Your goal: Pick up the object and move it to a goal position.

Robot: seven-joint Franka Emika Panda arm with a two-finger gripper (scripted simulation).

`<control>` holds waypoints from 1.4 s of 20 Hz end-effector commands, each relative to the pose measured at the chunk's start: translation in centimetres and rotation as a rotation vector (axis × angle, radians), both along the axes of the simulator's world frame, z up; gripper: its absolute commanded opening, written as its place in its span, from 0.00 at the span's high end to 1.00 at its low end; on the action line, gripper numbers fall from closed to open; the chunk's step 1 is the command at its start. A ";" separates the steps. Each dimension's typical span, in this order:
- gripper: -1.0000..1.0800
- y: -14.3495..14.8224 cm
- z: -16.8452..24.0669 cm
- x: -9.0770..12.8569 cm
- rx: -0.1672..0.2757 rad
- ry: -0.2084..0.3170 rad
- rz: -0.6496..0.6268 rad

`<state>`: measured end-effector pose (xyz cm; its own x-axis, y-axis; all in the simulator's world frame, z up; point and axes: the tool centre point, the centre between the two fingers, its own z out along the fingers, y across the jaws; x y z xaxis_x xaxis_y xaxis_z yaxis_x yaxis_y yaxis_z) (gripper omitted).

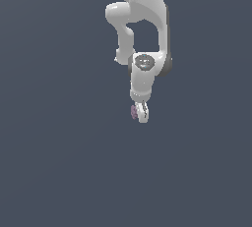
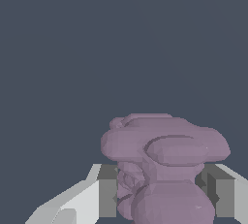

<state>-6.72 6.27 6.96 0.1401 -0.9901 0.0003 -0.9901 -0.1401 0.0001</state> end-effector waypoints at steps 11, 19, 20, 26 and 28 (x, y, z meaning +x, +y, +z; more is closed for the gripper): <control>1.00 1.6 7.8 3.7 -0.002 -0.001 -0.001; 1.00 3.2 14.9 7.2 -0.003 -0.001 -0.001; 1.00 3.4 15.7 7.6 -0.003 -0.001 -0.001; 1.00 4.4 20.2 9.8 -0.003 -0.001 -0.001; 1.00 4.7 21.5 10.5 -0.003 -0.001 -0.001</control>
